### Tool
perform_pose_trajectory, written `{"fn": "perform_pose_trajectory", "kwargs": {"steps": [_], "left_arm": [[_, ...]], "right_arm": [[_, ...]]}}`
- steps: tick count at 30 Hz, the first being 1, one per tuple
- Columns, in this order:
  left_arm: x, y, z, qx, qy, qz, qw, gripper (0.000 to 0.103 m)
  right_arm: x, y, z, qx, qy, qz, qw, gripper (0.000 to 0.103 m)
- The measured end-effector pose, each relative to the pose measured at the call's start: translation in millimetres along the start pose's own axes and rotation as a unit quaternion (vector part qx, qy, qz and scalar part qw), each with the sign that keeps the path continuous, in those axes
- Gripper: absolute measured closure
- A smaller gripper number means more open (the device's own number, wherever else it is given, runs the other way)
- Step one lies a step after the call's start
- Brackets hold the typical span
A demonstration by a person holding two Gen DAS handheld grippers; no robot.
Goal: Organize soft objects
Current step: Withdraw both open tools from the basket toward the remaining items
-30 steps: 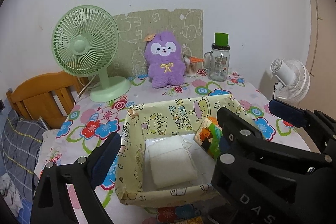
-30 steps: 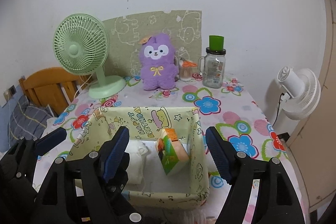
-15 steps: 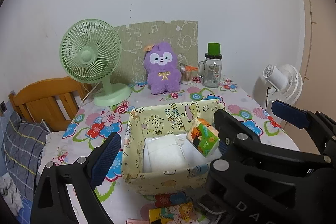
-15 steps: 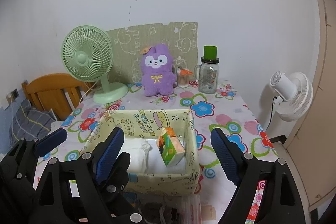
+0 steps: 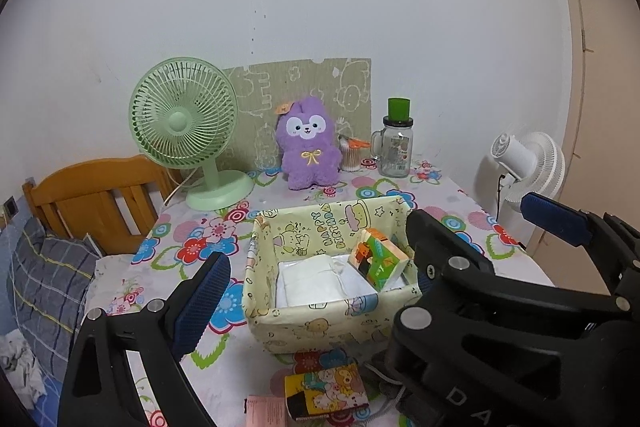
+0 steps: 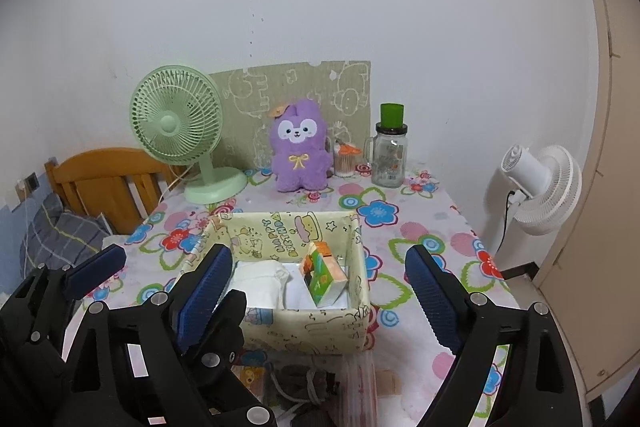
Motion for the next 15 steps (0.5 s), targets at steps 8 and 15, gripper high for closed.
{"fn": "perform_pose_trajectory", "kwargs": {"steps": [8,15], "left_arm": [[-7.1,-21.8,-2.2,0.002,0.0,-0.01,0.9999,0.007],[-13.4,-35.7,-3.8,0.003,-0.002,-0.017,0.9999,0.007]], "right_arm": [[-6.6,-22.7,1.5,0.003,-0.003,-0.012,1.0,0.011],[-13.7,-40.2,1.8,0.004,-0.006,-0.019,1.0,0.011]]}}
Point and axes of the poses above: each gripper's, at about its wrist camera, not at the fingertips, and y roughly the way its jaws point, z to its left, x to its top, the point moved 5 cm from there along y, roughly the way its jaws point, and after that the axes turned 10 degrees about z, right-handed, at the moved point
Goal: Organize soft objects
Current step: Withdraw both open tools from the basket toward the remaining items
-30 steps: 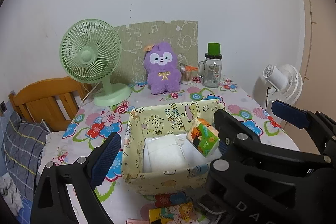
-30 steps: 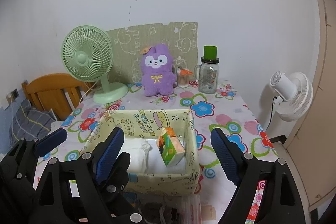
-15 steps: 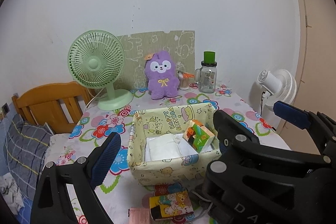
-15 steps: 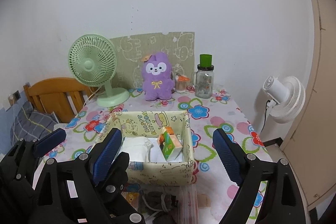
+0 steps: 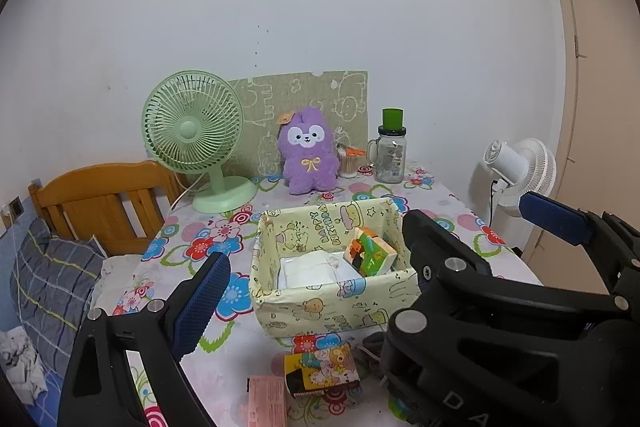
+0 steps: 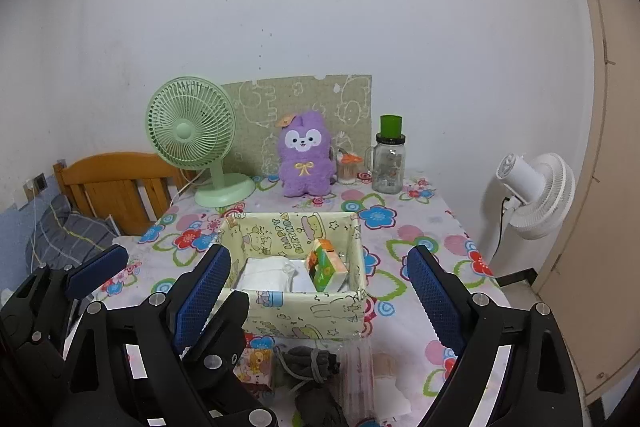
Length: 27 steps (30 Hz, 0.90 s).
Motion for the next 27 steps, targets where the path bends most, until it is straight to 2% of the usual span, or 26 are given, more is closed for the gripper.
{"fn": "perform_pose_trajectory", "kwargs": {"steps": [15,27], "left_arm": [[-17.4,-10.6,0.2,-0.003,-0.004,0.005,1.0,0.006],[-33.6,-7.7,1.9,-0.014,-0.008,0.017,0.9997,0.005]], "right_arm": [[-16.7,-16.4,6.4,0.002,-0.015,-0.002,1.0,0.009],[-32.0,-14.5,7.0,0.013,-0.021,0.006,1.0,0.009]]}}
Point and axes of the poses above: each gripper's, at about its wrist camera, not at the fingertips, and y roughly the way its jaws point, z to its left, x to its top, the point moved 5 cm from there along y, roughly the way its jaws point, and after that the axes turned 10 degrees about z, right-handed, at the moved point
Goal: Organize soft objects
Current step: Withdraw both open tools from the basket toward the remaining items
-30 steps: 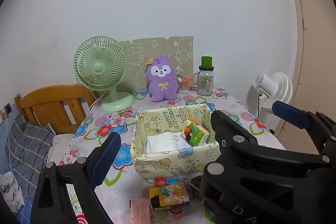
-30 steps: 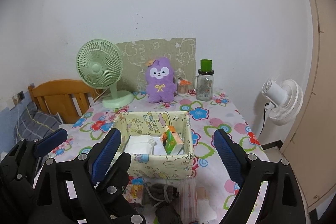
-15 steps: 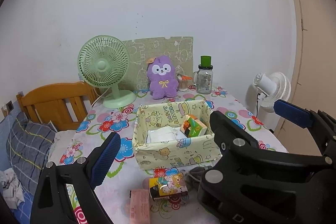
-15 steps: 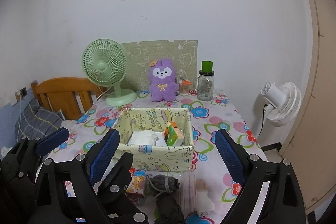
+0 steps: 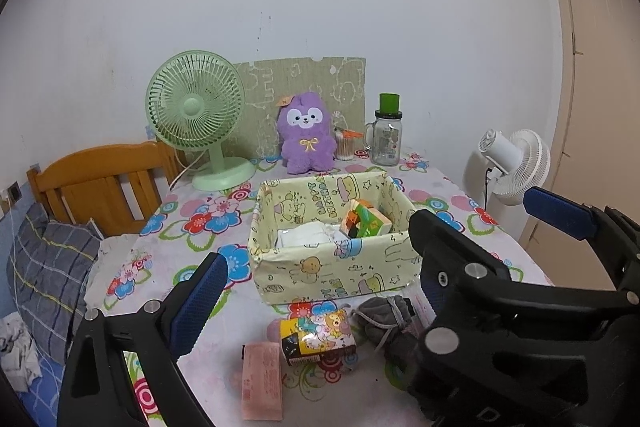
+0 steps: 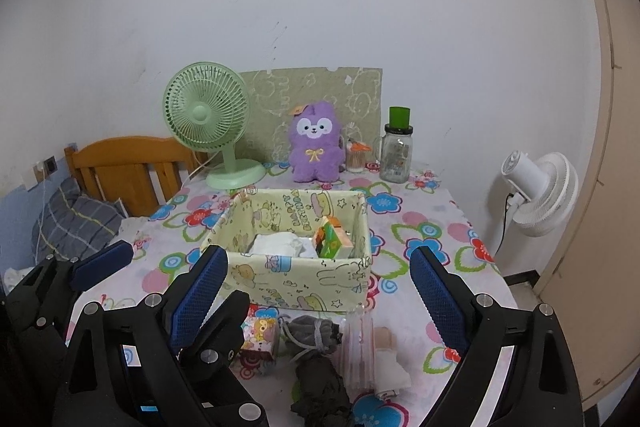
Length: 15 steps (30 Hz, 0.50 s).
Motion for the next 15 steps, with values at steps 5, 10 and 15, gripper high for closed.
{"fn": "perform_pose_trajectory", "kwargs": {"steps": [5,10,15], "left_arm": [[-8.1,5.7,-3.7,-0.009,-0.001,0.009,0.9999,0.005],[-17.1,12.2,-10.7,-0.016,0.004,0.014,0.9998,0.005],[-24.6,22.3,-15.6,-0.023,0.002,0.028,0.9994,0.005]], "right_arm": [[-7.0,1.1,-1.9,0.003,-0.006,0.0,1.0,0.009],[-15.4,4.0,-1.4,0.006,-0.02,-0.005,1.0,0.009],[-24.5,11.5,-6.4,0.012,-0.018,0.007,1.0,0.009]]}}
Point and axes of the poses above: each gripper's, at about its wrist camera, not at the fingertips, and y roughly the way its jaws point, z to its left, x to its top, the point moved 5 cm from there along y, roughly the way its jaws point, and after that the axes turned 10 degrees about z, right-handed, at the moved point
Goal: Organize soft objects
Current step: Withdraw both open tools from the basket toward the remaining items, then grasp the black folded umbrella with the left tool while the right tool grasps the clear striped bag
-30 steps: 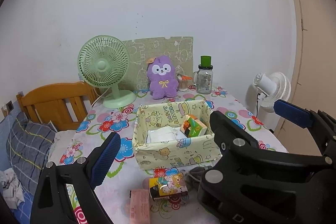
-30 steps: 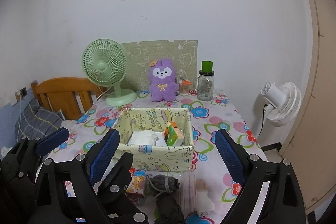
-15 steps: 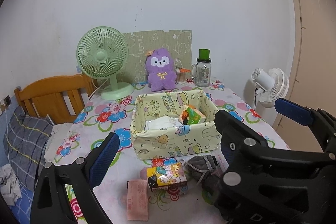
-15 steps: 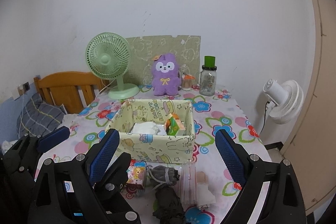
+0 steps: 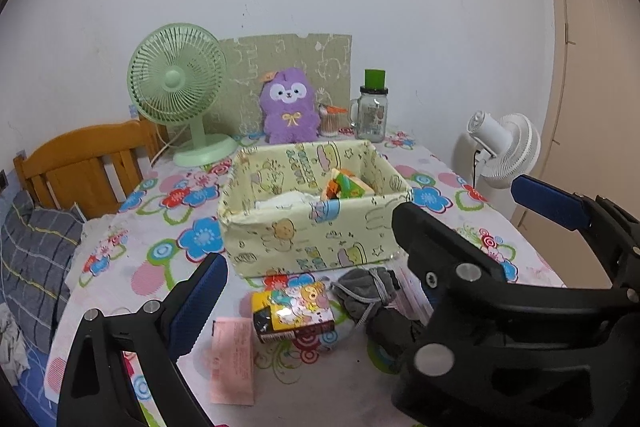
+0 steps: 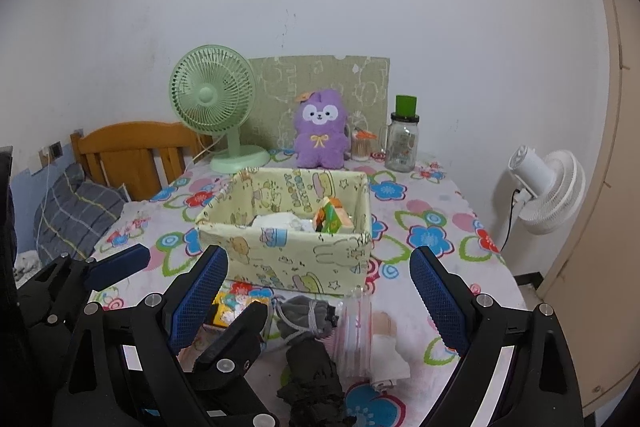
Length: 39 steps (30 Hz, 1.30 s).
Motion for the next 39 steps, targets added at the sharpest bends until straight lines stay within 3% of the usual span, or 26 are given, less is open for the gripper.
{"fn": "perform_pose_trajectory", "kwargs": {"steps": [11,39], "left_arm": [[-13.5,17.2,-1.0,-0.02,-0.019,0.012,0.9995,0.005],[-47.5,69.2,-38.7,-0.031,-0.019,0.097,0.9946,0.005]], "right_arm": [[-19.8,15.2,-26.1,-0.003,0.047,0.001,0.999,0.009],[-64.3,49.4,-69.2,-0.032,0.051,0.055,0.997,0.016]]}}
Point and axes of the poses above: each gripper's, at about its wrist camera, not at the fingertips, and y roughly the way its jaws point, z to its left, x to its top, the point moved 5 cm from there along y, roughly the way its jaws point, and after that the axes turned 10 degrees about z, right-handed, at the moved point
